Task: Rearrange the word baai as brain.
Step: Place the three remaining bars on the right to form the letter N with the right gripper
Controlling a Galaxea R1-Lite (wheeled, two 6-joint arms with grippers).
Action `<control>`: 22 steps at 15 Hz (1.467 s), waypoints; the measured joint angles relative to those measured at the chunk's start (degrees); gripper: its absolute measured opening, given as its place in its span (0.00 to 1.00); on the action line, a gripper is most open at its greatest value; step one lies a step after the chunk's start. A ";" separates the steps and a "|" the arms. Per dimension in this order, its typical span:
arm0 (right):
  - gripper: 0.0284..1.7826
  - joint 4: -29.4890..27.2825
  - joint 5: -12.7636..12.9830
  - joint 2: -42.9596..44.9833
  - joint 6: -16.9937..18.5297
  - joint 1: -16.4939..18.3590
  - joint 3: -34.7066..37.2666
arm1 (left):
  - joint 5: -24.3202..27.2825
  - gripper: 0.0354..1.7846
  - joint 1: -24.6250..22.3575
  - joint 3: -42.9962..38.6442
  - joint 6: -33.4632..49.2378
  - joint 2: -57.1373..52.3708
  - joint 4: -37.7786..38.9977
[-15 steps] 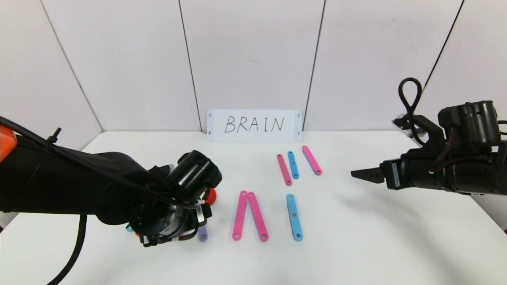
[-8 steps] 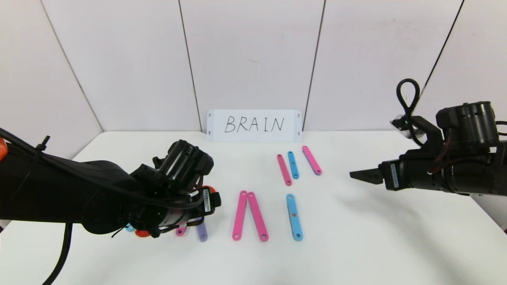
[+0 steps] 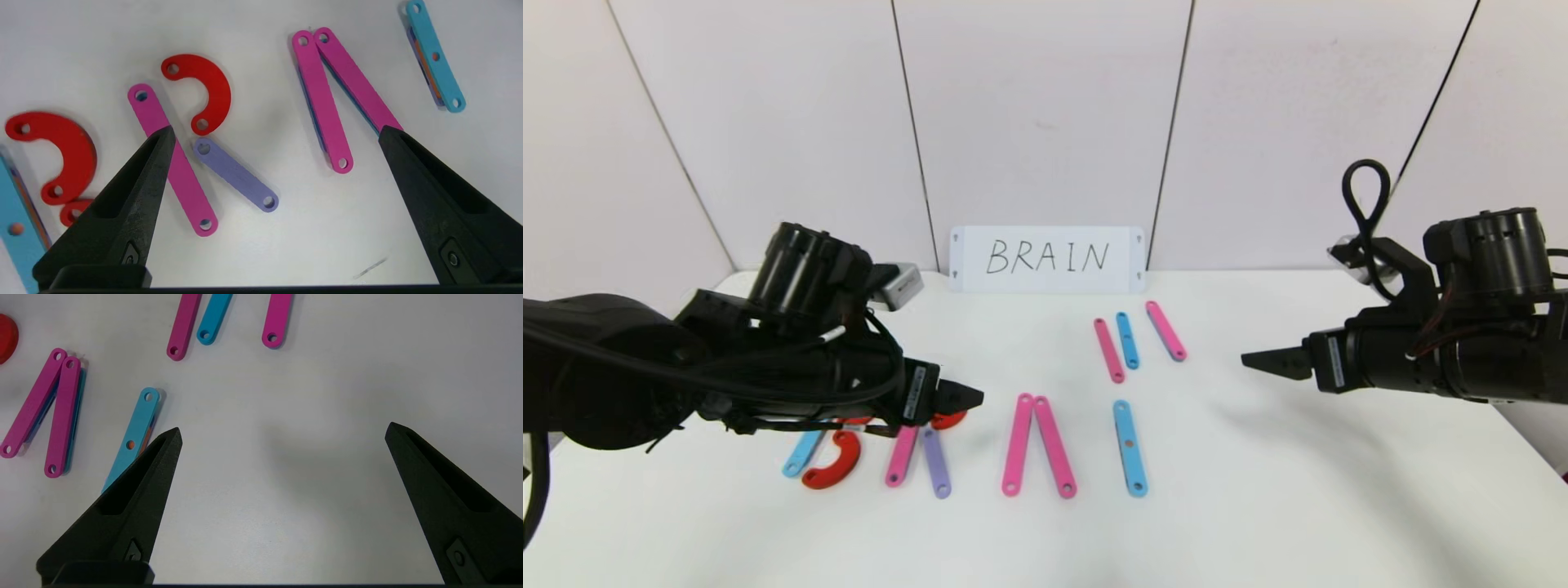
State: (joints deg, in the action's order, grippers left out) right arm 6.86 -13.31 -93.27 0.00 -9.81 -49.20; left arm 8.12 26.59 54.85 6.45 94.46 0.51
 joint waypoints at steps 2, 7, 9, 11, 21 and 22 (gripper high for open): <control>0.98 0.02 0.09 -0.02 0.29 -0.33 0.00 | 1.28 0.97 -1.49 1.74 -5.22 -1.11 -1.41; 0.98 -0.30 0.37 0.16 0.93 -1.97 -1.18 | 1.39 0.97 -4.95 14.95 -7.07 -1.90 -18.53; 0.98 -1.28 1.02 -0.56 2.11 -4.40 -3.77 | 1.38 0.97 -6.33 17.03 -7.29 -1.94 -21.59; 0.98 -1.46 3.93 -2.27 2.76 -6.80 -6.69 | 1.41 0.97 -6.69 17.55 -8.09 -2.51 -21.65; 0.98 -1.35 11.91 -20.48 4.44 -16.88 -23.78 | 1.61 0.97 -8.81 17.64 -9.06 -5.49 -21.57; 0.98 -1.28 11.93 -22.31 4.51 -17.34 -25.14 | 1.66 0.97 -8.81 17.55 -9.23 -5.52 -21.57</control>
State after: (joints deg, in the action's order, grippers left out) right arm 5.58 -1.38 -115.58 4.51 -27.15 -74.34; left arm 9.78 17.77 72.40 -2.78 88.94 -21.05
